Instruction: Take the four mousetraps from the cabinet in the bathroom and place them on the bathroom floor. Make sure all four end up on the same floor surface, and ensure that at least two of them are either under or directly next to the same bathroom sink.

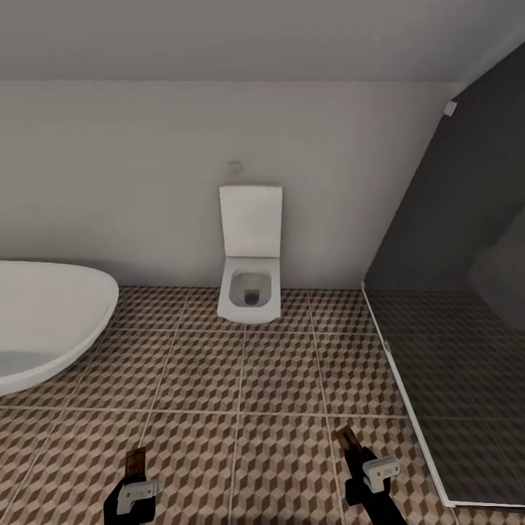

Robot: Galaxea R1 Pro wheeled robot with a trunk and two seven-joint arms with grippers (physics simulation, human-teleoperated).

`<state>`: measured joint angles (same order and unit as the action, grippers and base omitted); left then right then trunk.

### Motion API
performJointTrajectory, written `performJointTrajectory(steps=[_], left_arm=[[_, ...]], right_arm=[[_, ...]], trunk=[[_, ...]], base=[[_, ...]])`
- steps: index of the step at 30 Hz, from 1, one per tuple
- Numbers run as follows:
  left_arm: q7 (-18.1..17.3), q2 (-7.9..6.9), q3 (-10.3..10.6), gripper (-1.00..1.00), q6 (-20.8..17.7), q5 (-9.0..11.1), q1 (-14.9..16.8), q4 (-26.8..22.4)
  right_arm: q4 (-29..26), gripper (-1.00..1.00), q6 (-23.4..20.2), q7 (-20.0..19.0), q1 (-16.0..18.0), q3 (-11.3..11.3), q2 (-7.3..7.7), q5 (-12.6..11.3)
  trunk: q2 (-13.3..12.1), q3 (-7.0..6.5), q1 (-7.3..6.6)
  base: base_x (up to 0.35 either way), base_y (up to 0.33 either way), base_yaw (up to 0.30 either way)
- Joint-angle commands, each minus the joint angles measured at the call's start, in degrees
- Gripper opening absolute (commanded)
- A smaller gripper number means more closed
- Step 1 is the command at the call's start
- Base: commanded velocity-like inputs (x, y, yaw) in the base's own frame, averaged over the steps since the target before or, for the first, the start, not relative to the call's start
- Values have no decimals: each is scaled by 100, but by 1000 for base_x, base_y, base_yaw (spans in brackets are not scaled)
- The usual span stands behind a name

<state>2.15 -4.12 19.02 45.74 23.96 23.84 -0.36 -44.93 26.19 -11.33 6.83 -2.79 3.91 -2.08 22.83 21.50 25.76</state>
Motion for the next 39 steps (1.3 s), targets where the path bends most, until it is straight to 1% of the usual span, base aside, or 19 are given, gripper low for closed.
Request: performJointTrajectory(steps=[1, 9, 14, 39], left_arm=[[39, 0, 49, -100, 14, 13, 4, 1], [37, -1, 49, -100, 14, 13, 4, 1], [35, -1, 49, -100, 14, 13, 4, 1], [36, 0, 49, -100, 14, 13, 5, 1]], right_arm=[[2, -100, 16, -19, 3, -11, 4, -31], [2, -100, 18, -18, 3, -11, 4, -29], [2, -100, 18, -18, 3, -11, 4, -29], [2, -100, 18, -18, 3, -11, 4, -38]], trunk=[[9, 8, 3], [9, 8, 3], [9, 8, 3], [9, 8, 3]], base=[[0, 0, 0], [9, 0, 0], [151, 0, 0], [322, 0, 0]])
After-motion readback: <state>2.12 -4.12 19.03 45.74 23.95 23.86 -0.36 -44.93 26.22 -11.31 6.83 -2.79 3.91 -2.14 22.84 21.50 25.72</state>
